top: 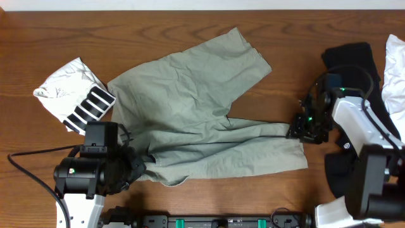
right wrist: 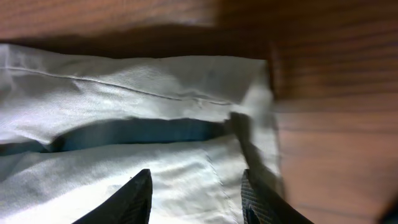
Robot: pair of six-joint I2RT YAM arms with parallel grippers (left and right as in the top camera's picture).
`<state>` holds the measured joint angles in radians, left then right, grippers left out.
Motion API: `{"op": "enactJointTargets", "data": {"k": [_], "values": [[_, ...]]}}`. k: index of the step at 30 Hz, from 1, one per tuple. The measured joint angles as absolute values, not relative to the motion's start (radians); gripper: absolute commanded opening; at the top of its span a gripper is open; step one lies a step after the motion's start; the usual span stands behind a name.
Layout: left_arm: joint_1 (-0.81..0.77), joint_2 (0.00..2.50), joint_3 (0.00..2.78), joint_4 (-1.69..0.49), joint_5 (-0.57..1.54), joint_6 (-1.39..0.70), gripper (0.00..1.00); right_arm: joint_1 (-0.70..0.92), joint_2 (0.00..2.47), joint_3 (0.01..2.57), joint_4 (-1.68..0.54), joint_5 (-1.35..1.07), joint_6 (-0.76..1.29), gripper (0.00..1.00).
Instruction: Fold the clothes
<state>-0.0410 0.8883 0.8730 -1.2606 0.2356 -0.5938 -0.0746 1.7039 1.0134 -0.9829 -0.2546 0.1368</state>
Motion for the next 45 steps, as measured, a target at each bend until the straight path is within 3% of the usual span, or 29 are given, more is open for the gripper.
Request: {"op": "enactJointTargets", "data": {"k": [17,29,38,41,45], "values": [[-0.041,0.888,0.873,-1.261,0.236,-0.594,0.07,-0.075,1.744,1.003,-0.983,-0.288,0.145,0.49],[-0.041,0.888,0.873,-1.261,0.236,-0.594,0.07,-0.073,1.744,1.003,-0.967,-0.227,0.434,0.49],[-0.041,0.888,0.873,-1.261,0.236,-0.594,0.07,-0.033,1.744,0.995,-0.951,-0.216,0.518,0.49],[-0.041,0.888,0.873,-1.261,0.236,-0.594,0.07,-0.009,1.744,0.991,-0.951,-0.207,0.536,0.45],[-0.041,0.888,0.873,-1.261,0.236,-0.594,0.07,0.007,1.744,0.991,-0.949,-0.200,0.550,0.20]]}}
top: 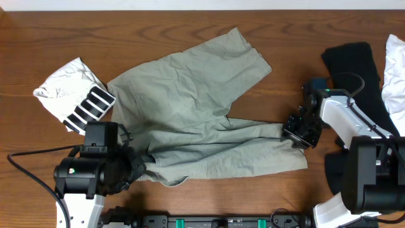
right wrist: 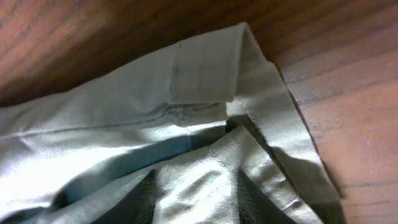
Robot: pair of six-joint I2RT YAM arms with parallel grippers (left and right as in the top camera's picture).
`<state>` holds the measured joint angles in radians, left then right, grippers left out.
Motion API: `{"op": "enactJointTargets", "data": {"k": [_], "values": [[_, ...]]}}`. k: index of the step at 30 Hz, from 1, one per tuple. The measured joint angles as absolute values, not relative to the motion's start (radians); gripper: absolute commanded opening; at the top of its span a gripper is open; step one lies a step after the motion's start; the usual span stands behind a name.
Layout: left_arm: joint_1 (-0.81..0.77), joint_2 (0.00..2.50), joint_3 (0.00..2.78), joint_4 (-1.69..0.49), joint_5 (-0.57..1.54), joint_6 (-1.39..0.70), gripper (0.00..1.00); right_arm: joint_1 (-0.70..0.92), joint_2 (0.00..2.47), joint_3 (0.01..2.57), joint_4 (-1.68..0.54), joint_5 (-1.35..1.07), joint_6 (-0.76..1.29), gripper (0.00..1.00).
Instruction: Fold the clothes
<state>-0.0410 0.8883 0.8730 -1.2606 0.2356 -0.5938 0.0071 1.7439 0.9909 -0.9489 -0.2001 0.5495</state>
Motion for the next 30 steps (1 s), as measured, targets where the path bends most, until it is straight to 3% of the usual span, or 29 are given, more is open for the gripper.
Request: {"op": "enactJointTargets", "data": {"k": [3,11,14,18,30], "values": [[-0.041,0.888,0.873,-1.261,0.236,-0.594,0.07,0.009,1.744,0.991,-0.949,-0.192,0.558,0.02],[-0.041,0.888,0.873,-1.261,0.236,-0.594,0.07,0.009,1.744,0.991,-0.950,-0.189,0.565,0.01],[-0.041,0.888,0.873,-1.261,0.236,-0.594,0.07,0.009,1.744,0.991,-0.950,-0.187,0.573,0.25],[-0.041,0.888,0.873,-1.261,0.236,-0.594,0.07,0.009,1.744,0.991,-0.956,-0.187,0.588,0.46],[-0.041,0.888,0.873,-1.265,0.236,-0.593,0.07,0.009,1.744,0.966,-0.871,-0.186,0.705,0.46]]}}
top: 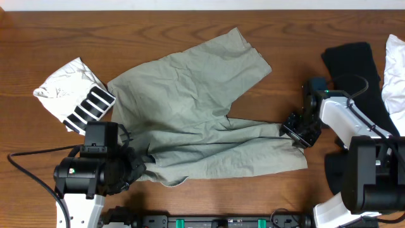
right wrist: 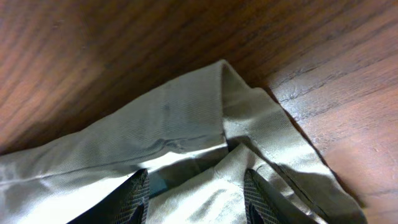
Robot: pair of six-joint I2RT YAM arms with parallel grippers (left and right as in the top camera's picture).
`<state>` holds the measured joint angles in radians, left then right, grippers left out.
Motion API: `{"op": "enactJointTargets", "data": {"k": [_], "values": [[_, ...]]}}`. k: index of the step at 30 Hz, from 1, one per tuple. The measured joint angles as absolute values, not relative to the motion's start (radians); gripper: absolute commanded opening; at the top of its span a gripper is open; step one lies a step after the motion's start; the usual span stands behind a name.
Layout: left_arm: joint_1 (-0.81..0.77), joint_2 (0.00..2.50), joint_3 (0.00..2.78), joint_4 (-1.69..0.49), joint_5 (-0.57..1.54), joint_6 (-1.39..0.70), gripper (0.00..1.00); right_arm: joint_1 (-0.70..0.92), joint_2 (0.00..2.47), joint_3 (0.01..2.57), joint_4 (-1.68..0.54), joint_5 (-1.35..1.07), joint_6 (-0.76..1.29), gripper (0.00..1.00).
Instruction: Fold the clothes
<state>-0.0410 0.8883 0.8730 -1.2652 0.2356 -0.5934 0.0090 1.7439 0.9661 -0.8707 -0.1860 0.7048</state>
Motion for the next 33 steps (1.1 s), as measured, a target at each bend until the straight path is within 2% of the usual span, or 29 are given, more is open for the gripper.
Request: {"op": "enactJointTargets", "data": {"k": [2,4,6,8,22,33], "values": [[-0.041,0.888,0.873,-1.265,0.235,-0.593,0.07,0.009,1.744,0.947,-0.861,-0.186,0.713,0.43],[-0.041,0.888,0.873,-1.266,0.234,-0.590,0.07,0.009,1.743,0.933,-0.857,-0.185,0.719,0.35],[-0.041,0.888,0.873,-1.266,0.232,-0.587,0.07,0.009,1.738,0.924,-0.857,-0.174,0.729,0.15],[-0.041,0.888,0.873,-1.266,0.232,-0.586,0.07,0.009,1.734,0.917,-0.861,-0.165,0.731,0.01],[-0.041,0.888,0.873,-1.268,0.232,-0.572,0.06,0.009,1.699,0.928,-0.935,-0.156,0.718,0.01],[-0.041,0.888,0.873,-1.298,0.259,-0.541,0.06,-0.007,1.342,1.221,-0.996,-0.074,0.607,0.01]]}}
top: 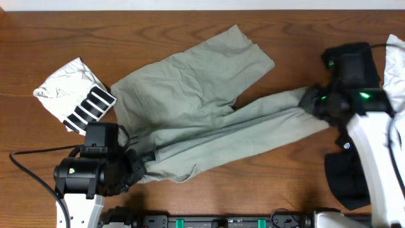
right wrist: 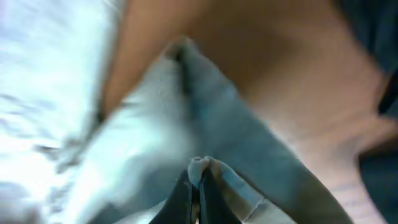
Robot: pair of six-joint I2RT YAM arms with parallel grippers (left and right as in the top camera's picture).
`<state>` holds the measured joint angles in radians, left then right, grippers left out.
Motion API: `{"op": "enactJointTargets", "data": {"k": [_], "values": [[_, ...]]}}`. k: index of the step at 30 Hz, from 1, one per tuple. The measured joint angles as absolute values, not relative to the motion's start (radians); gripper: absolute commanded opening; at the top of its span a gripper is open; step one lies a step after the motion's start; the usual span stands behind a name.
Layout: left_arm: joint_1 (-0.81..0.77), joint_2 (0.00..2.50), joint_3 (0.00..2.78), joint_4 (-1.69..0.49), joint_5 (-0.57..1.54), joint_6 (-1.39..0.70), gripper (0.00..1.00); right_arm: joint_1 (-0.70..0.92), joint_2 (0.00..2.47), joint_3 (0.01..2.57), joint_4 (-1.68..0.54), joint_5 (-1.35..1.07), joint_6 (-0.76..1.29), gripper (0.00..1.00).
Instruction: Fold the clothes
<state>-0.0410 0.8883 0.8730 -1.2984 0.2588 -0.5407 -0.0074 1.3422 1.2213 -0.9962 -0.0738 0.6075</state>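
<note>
Grey-green shorts (top: 183, 95) lie spread across the table. One leg (top: 253, 130) stretches in a diagonal towards the right. My right gripper (top: 312, 101) is shut on that leg's hem (right wrist: 205, 165) and holds it off the wood; in the right wrist view the fingertips (right wrist: 186, 186) pinch a fold of the cloth, and the picture is blurred. My left gripper (top: 134, 168) rests at the waistband's near corner. Whether it grips the cloth is not visible from above.
A white garment with black stripes (top: 73, 95) lies at the far left. A black garment (top: 357, 60) and a white cloth (top: 395, 63) lie at the right edge behind my right arm. Another dark piece (top: 345, 180) sits near the front right.
My right gripper was open around the hem corner lying flat on the table. Now it is shut on the hem, farther back and to the right, and the leg is pulled out straight.
My right gripper first stood open over the end of the near leg. At the two later moments it was open around the hem's corner, slightly shifted. Now it holds the hem raised, the leg drawn out diagonally. The left arm has stayed at the waistband throughout.
</note>
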Motion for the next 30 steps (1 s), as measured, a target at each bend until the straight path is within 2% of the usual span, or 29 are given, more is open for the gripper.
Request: {"op": "enactJointTargets", "data": {"k": [13,21,26,30], "values": [[-0.041,0.876,0.873,-1.441,0.478,-0.408,0.06,-0.128,1.226,1.260,-1.115,-0.068,0.504,0.01],[-0.067,0.756,0.873,-1.500,0.540,-0.375,0.06,-0.144,1.180,1.260,-1.126,-0.039,0.485,0.01],[-0.068,0.692,0.873,-1.463,0.545,-0.374,0.06,-0.145,1.163,1.260,-1.095,-0.033,0.472,0.01],[-0.069,0.690,0.873,-1.362,0.505,-0.440,0.06,-0.130,1.165,1.260,-0.977,-0.070,0.434,0.01]]}}
